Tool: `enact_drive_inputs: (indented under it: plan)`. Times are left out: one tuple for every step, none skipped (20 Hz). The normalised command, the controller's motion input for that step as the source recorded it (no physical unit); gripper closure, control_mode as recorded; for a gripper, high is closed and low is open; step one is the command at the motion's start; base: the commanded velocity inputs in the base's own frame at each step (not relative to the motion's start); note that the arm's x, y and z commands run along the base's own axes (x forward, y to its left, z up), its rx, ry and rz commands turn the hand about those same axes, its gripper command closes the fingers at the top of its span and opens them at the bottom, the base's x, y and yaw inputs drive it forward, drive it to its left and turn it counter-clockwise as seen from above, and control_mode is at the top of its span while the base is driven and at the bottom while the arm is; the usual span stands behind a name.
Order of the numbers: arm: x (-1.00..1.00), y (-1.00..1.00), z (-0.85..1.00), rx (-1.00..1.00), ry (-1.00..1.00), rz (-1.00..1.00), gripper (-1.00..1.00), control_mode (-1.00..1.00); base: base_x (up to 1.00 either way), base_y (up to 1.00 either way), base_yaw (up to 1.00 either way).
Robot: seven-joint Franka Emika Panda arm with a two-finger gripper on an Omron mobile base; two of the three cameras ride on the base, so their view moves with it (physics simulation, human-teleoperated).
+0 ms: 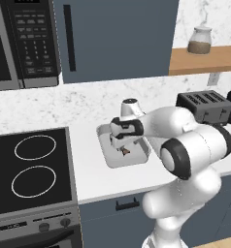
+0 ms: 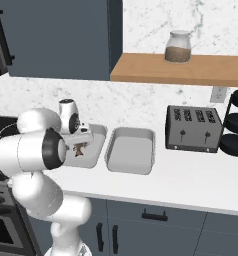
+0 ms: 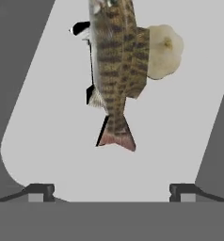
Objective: Place one garlic and one fish in each tupperware on the nearby counter, to pack two identical lunches.
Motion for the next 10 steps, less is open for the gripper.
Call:
enact_drive_inputs:
  plan:
    - [-1.00, 0.00, 0.52, 0.00, -0.17, 0.00, -1.00, -1.00, 0.00, 0.00, 0.00]
    - [-1.00, 0.00, 0.54, 0.00, -0.16, 0.00, -1.00, -1.00, 0.00, 0.00, 0.00]
    - [-1.00, 0.00, 0.54, 0.00, -0.16, 0.00, -1.00, -1.00, 0.00, 0.00, 0.00]
    - [-1.00, -0.16, 0.46, 0.00, -0.15, -0.01, -1.00, -1.00, 0.00, 0.00, 0.00]
    - [-1.00, -0.41, 0.25, 0.01, -0.11, -0.05, -1.00, -1.00, 0.00, 0.00, 0.00]
    - [-1.00, -0.51, 0.09, 0.03, -0.15, -0.07, -1.00, -1.00, 0.00, 0.00, 0.00]
    - [-1.00, -0.56, 0.00, 0.03, -0.21, -0.09, -1.00, -1.00, 0.00, 0.00, 0.00]
    - [-1.00, -0.67, 0.00, 0.07, -0.26, -0.13, -1.00, -1.00, 0.00, 0.00, 0.00]
    - [-1.00, -0.66, 0.06, 0.08, -0.31, -0.16, -1.00, -1.00, 0.00, 0.00, 0.00]
    - [-0.96, -0.66, 0.22, 0.10, -0.33, -0.19, -1.00, -1.00, 0.00, 0.00, 0.00]
